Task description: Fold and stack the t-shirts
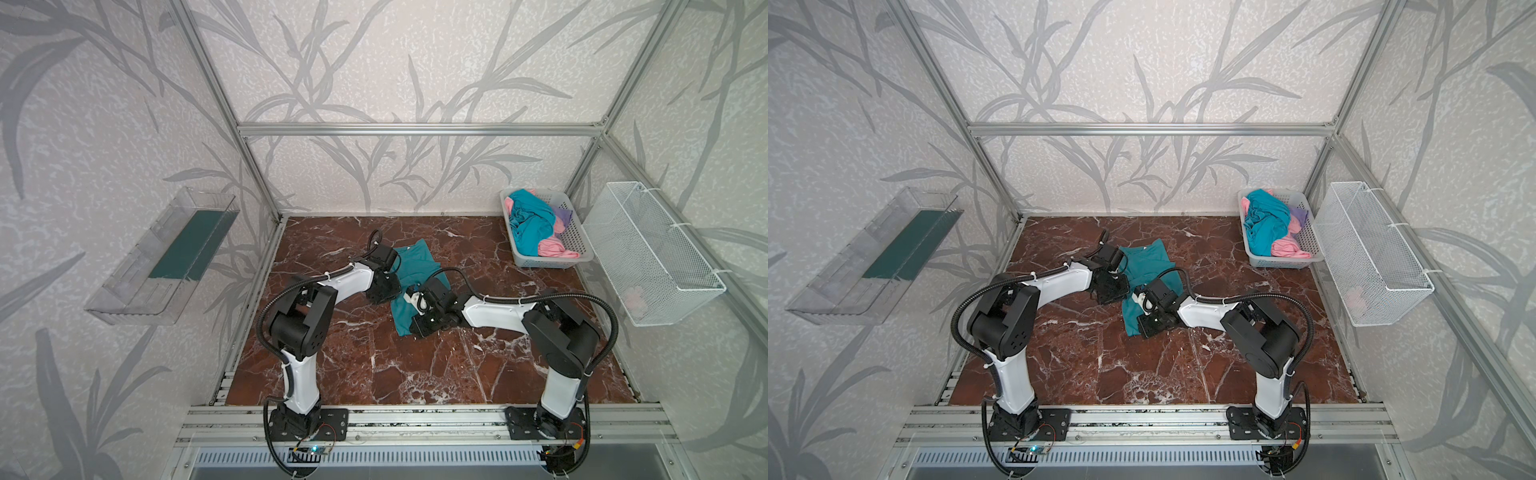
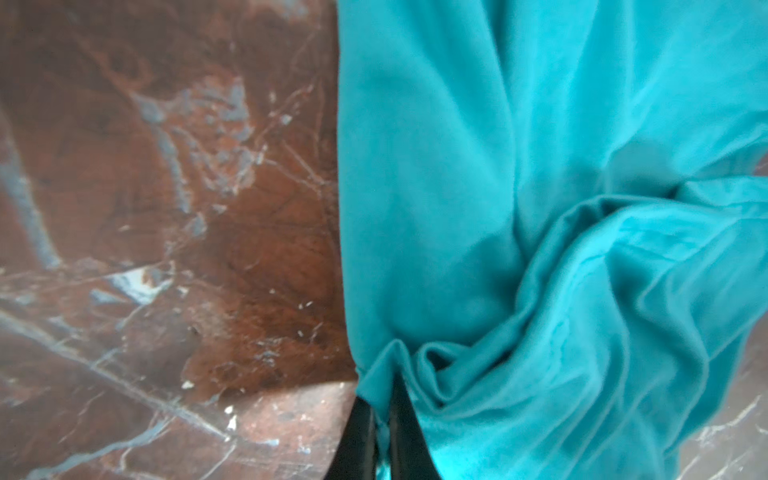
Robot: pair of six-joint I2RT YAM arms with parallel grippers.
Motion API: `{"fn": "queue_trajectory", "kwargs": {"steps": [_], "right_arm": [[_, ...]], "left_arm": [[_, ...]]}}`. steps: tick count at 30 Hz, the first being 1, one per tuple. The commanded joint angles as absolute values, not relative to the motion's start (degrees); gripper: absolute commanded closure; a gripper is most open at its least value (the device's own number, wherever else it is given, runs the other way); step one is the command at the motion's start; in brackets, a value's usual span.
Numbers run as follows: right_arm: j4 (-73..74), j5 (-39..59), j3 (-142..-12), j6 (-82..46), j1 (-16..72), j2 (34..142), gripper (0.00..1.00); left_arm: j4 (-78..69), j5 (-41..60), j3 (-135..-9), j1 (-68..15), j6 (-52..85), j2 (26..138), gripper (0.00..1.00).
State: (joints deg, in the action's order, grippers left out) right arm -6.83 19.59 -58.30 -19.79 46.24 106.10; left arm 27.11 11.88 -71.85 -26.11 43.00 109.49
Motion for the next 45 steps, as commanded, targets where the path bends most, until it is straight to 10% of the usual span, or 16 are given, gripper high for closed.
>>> {"fn": "queue_trajectory", "kwargs": {"steps": [1,13,19,28,45], "right_arm": [[-8.4,19.5,-56.9,-20.0,46.5,106.2,0.96],[-8.0,20.1,-56.7,-19.9,46.7,107.2,0.97],[-9.3,20.6,-56.4,-19.9,46.7,104.8,0.97],[-25.2,13.6,-52.7,-20.8,39.1,87.1,0.94],[-22.5,25.4,-51.5,-24.7,24.1,94.4,0.49]], "left_arm": [[28.7,10.4,-76.3,-26.1,41.5,109.6,0.94],[31.1,8.3,-81.1,-25.5,39.8,111.6,0.82],[32.3,7.2,-82.6,-25.2,39.0,113.9,0.58],[35.3,4.7,-72.7,-25.7,39.3,99.9,0.57],[23.7,10.4,-54.6,-37.3,51.3,98.2,0.34]]}}
